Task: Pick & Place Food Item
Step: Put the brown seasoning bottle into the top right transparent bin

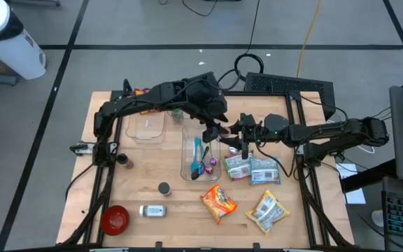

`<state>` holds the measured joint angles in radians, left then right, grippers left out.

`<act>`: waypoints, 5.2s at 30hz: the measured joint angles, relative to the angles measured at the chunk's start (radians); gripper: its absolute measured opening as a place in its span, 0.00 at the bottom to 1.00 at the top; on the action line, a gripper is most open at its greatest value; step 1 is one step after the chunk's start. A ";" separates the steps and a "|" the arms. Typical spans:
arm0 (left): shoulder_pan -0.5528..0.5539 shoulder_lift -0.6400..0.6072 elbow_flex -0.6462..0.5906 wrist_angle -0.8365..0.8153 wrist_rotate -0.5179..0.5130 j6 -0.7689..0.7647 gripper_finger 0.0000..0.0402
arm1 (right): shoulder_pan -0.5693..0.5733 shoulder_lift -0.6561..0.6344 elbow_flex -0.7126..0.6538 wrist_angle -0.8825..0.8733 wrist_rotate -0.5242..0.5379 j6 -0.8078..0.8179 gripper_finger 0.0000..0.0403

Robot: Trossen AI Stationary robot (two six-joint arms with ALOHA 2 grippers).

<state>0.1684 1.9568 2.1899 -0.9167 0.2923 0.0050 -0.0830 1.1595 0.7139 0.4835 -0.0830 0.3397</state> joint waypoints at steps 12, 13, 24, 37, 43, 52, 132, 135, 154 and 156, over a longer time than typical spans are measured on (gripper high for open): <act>-0.010 0.039 0.000 -0.012 0.073 -0.010 0.60 | 0.000 0.001 0.000 0.001 0.000 0.000 0.45; -0.010 0.040 0.000 -0.010 0.073 -0.010 0.60 | 0.000 0.001 0.000 -0.002 0.000 0.000 0.45; -0.013 0.042 0.000 -0.051 0.013 0.017 0.60 | -0.001 0.001 0.000 -0.007 0.005 0.000 0.45; -0.003 0.042 0.000 -0.076 -0.047 -0.005 0.60 | -0.001 0.001 -0.001 -0.002 0.013 -0.011 0.45; -0.003 0.042 0.000 -0.076 -0.032 -0.006 0.60 | -0.001 0.001 -0.001 -0.002 0.006 -0.011 0.45; -0.003 0.042 0.000 -0.068 -0.027 -0.009 0.44 | -0.001 0.001 -0.001 -0.003 0.005 -0.011 0.45; 0.406 -0.043 -0.246 -0.052 -0.320 -0.176 0.44 | -0.198 -0.197 0.000 -0.437 0.007 -0.019 0.59; 0.397 -0.043 -0.308 0.023 -0.323 -0.202 0.44 | -0.198 -0.197 0.000 -0.465 0.007 -0.019 0.59; 0.356 -0.043 -0.539 0.344 -0.464 -0.278 0.44 | -0.212 -0.197 0.000 -0.488 0.282 -0.068 0.59; 0.357 -0.043 -0.568 0.339 -0.485 -0.288 0.44 | -0.229 -0.197 0.000 -0.488 0.296 -0.065 0.59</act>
<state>0.5249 1.9133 1.6222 -0.5775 -0.1928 -0.2826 -0.3119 0.9627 0.7136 -0.0045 0.2135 0.2745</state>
